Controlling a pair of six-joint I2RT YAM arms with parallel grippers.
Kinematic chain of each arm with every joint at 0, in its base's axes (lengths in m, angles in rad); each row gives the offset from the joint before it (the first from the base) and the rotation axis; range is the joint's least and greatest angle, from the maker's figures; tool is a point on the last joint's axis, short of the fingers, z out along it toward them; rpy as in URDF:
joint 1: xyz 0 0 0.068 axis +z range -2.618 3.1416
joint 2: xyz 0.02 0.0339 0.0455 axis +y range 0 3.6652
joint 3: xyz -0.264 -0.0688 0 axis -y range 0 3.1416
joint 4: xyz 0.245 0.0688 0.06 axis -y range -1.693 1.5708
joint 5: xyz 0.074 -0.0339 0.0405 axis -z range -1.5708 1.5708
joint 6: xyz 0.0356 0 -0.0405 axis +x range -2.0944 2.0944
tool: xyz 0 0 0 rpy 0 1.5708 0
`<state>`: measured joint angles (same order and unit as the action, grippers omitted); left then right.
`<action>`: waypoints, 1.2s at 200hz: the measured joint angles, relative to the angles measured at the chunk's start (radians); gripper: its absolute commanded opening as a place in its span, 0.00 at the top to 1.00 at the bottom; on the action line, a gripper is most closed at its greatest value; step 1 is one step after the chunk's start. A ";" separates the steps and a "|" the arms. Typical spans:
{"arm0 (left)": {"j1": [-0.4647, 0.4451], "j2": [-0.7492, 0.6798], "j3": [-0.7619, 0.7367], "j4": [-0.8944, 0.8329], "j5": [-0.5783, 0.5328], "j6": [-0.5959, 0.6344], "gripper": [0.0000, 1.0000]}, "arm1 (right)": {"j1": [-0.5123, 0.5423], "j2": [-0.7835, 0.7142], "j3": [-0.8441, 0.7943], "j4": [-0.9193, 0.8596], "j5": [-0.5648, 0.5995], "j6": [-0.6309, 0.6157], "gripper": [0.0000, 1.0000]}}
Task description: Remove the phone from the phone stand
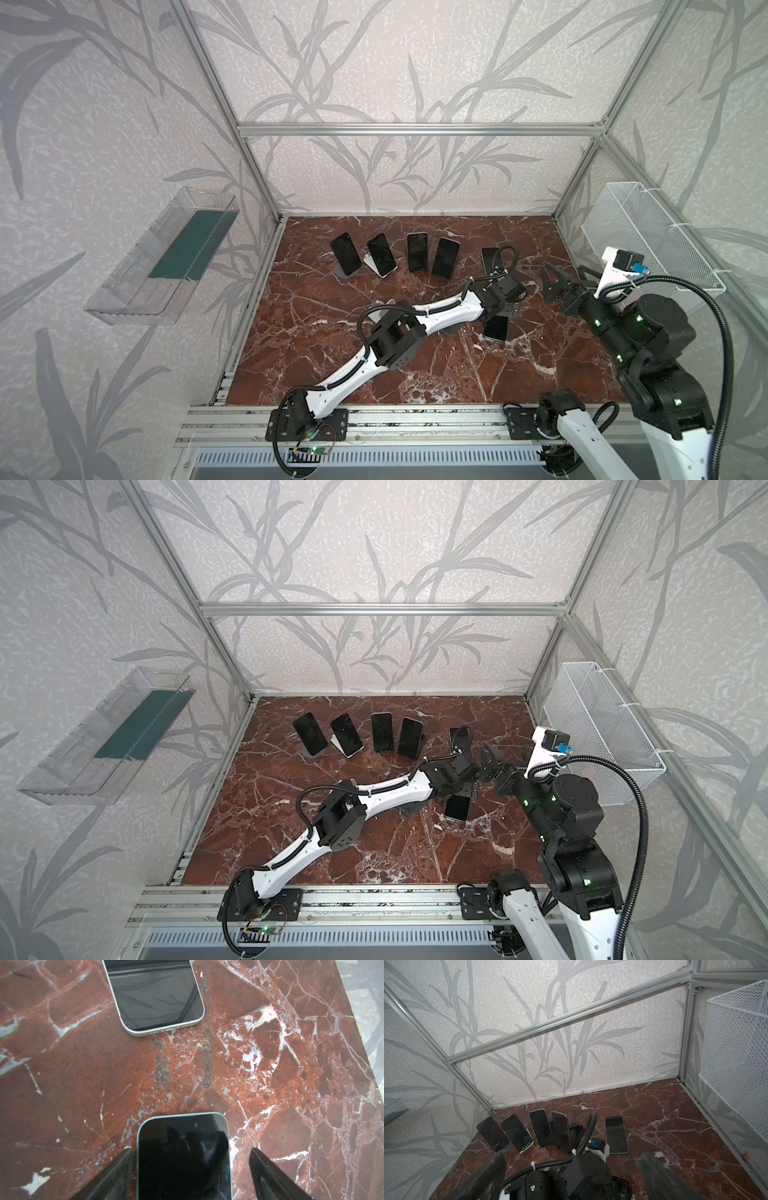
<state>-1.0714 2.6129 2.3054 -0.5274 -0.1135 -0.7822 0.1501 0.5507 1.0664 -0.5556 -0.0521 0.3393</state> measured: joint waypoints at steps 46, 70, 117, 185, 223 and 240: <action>0.012 -0.094 -0.092 -0.030 0.044 0.052 0.13 | 0.000 0.011 0.000 -0.037 0.094 0.010 0.01; 0.024 -0.208 -0.121 -0.045 0.080 0.126 0.14 | 0.000 0.045 0.016 -0.080 0.175 0.023 0.00; 0.101 -0.668 -0.319 0.061 0.085 0.271 0.14 | 0.000 0.079 -0.122 -0.058 0.229 0.061 0.00; 0.367 -1.273 -0.814 0.192 -0.018 0.371 0.01 | 0.049 0.458 -0.330 -0.020 0.122 0.087 0.01; 0.454 -1.523 -1.103 0.249 -0.099 0.428 0.01 | 0.062 0.629 -0.332 0.024 0.105 0.087 0.01; 0.495 -1.598 -1.221 0.311 -0.122 0.433 0.01 | 0.062 0.711 -0.332 0.056 0.082 0.086 0.01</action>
<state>-0.5766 1.0153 1.0847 -0.2169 -0.2359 -0.3492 0.2123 1.2613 0.7345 -0.4992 0.0299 0.4252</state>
